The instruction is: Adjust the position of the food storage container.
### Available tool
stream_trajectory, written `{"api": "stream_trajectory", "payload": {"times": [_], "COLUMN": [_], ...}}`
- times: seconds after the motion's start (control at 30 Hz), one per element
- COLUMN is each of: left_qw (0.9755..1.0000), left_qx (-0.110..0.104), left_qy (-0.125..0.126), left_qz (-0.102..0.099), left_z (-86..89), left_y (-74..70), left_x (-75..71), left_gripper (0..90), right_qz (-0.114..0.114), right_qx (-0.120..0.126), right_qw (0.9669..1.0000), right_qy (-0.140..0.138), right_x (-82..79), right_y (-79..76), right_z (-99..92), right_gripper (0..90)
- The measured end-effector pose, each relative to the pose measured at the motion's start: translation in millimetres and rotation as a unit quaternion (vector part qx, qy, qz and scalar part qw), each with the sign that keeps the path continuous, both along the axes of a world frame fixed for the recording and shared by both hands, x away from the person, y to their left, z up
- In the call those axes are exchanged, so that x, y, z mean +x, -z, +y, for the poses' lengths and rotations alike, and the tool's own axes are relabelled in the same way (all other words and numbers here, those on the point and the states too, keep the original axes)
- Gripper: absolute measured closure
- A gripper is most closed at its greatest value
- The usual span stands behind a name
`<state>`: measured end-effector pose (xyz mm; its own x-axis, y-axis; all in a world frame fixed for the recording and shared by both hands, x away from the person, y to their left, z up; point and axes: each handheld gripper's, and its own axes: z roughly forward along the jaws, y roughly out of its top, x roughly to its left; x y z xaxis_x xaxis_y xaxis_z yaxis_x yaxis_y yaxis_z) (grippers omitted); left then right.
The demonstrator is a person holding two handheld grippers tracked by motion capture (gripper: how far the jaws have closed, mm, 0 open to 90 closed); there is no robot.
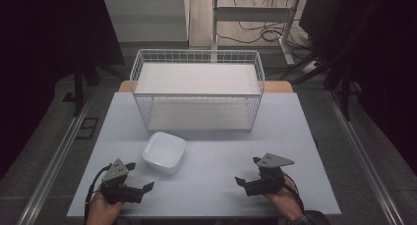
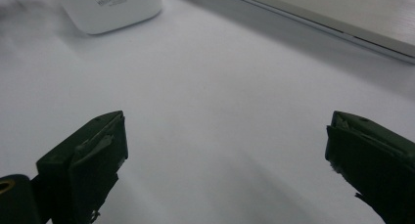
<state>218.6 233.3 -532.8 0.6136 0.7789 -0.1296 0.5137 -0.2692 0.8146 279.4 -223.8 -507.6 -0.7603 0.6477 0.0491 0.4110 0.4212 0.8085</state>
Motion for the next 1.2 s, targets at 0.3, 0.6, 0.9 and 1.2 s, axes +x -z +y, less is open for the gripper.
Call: {"api": "stream_trajectory", "payload": {"times": [0.3,0.6,0.9,1.2], "left_qw": [1.0000,1.0000,0.9990,0.9951], "left_qx": [0.005,0.006,-0.004,0.011], "left_qy": [0.000,-0.002,-0.033,-0.086], "left_qz": [0.000,0.007,-0.030,-0.047], "left_z": [-3.1,-3.8,11.6,28.8], "left_y": [-0.5,-4.6,-18.2,-17.7], "left_x": [-0.2,-1.1,1.8,17.3], "left_gripper": [0.0,2.6,33.1,52.7], "right_qz": [0.001,0.010,0.018,0.011], "right_qx": [-0.019,-0.016,-0.013,-0.016], "right_qw": [0.9998,0.9998,0.9997,0.9998], "right_qy": [-0.004,0.006,0.010,0.006], "right_x": [0.0,2.4,2.6,2.0], "right_y": [3.5,4.0,1.3,-6.2], "right_z": [4.9,5.3,7.5,14.4], "right_gripper": [0.0,0.0,3.1,15.8]}}
